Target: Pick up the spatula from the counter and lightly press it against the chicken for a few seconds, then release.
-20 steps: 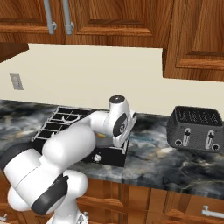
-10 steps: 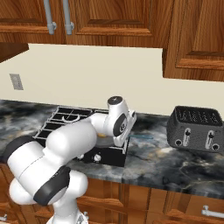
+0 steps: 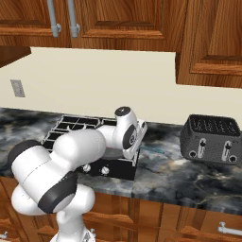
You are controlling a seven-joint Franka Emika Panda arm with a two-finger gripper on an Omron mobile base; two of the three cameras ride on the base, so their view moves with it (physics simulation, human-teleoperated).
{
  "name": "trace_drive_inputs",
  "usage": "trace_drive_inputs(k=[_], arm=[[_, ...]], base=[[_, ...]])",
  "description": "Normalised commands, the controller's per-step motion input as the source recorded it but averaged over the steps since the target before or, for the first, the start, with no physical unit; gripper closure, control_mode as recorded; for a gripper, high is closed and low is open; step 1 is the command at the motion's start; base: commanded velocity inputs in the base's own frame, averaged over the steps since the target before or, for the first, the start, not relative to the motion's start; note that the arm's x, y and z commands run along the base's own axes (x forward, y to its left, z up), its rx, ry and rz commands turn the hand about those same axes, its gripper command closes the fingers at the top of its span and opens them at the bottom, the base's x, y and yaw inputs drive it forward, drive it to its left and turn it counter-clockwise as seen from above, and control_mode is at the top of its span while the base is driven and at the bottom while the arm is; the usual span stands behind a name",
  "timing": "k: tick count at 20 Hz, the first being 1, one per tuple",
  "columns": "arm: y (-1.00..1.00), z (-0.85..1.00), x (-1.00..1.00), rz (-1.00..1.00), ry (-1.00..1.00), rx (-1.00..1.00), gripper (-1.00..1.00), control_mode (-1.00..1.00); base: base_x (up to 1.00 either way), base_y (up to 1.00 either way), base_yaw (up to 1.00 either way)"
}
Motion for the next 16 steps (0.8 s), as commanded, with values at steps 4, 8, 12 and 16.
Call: trace_drive_inputs(k=[4,8,12,16], arm=[[0.00,-0.06,0.09,0.00,-0.01,-0.01,1.00,-1.00],[0.00,0.00,0.00,0.03,0.00,0.00,1.00,-1.00],[0.00,0.00,0.00,0.05,0.01,0.00,1.00,-1.00],[0.00,0.00,0.00,0.05,0.01,0.00,1.00,-1.00]], base=[[0.00,0.00,0.00],[0.00,0.00,0.00],[0.00,0.00,0.00],[0.00,0.00,0.00]])
